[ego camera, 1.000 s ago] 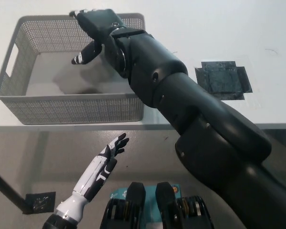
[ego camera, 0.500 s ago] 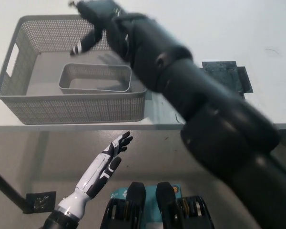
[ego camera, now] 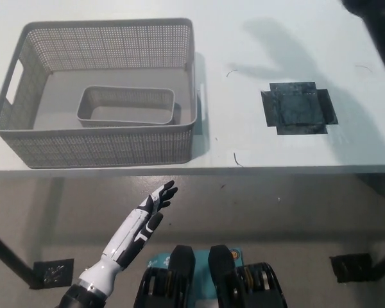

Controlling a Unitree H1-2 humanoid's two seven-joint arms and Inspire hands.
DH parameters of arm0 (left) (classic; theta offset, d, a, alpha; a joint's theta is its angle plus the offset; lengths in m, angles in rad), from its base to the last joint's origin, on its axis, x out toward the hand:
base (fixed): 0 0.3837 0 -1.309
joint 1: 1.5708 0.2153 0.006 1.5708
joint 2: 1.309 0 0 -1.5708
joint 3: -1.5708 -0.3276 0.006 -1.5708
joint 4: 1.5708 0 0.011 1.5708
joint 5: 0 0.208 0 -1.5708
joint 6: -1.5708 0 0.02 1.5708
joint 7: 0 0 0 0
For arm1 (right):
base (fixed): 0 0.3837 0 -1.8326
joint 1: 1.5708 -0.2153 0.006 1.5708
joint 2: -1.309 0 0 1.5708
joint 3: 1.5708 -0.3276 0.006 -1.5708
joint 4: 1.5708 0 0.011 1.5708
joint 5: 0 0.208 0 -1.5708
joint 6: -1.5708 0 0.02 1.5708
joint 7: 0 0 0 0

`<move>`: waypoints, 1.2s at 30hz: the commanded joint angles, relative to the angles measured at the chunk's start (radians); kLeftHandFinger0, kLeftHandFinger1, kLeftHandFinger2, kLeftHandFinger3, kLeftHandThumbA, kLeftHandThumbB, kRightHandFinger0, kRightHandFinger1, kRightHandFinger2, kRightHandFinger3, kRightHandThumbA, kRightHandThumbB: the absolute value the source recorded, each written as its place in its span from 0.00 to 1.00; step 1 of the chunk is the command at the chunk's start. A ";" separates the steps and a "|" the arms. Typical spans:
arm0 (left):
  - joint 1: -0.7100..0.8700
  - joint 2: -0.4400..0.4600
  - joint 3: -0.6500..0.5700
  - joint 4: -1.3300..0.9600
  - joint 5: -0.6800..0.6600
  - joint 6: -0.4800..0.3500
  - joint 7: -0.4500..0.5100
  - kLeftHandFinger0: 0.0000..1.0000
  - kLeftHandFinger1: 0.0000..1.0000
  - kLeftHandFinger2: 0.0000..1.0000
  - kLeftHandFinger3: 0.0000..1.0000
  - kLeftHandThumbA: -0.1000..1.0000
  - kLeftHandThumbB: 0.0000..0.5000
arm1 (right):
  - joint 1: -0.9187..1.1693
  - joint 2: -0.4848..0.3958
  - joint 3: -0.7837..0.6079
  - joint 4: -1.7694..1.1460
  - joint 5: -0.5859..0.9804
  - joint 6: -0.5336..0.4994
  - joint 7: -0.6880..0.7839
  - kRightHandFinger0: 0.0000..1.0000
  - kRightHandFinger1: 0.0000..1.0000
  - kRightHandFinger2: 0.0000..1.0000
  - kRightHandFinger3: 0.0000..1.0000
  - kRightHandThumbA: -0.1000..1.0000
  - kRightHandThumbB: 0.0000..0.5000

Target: Use the right hand to pick up a small rectangular container and put it into a bigger container on the left side

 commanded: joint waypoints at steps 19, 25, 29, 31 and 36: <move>-0.031 0.003 0.033 0.018 -0.013 -0.011 0.024 1.00 1.00 1.00 1.00 1.00 0.75 | 1.219 -0.065 -0.173 -1.672 0.563 0.035 -0.033 1.00 1.00 1.00 1.00 1.00 0.88; -0.022 0.003 0.031 0.025 -0.018 -0.030 0.022 1.00 1.00 1.00 1.00 1.00 0.74 | 1.415 0.013 -0.070 -1.665 0.452 -0.129 -0.052 1.00 1.00 1.00 1.00 1.00 0.84; -0.021 0.008 0.025 0.036 -0.030 -0.057 0.007 1.00 1.00 1.00 1.00 1.00 0.74 | 1.500 0.059 -0.026 -1.607 0.434 -0.129 -0.028 1.00 1.00 1.00 1.00 1.00 0.86; -0.024 0.008 0.026 0.042 -0.012 -0.069 0.019 1.00 1.00 1.00 1.00 1.00 0.77 | 1.510 0.083 -0.019 -1.540 0.433 -0.135 -0.013 1.00 1.00 1.00 1.00 1.00 0.87; -0.025 0.009 0.024 0.050 -0.013 -0.082 0.016 1.00 1.00 1.00 1.00 1.00 0.74 | 1.512 0.129 -0.023 -1.367 0.447 -0.085 0.034 1.00 1.00 1.00 1.00 1.00 0.80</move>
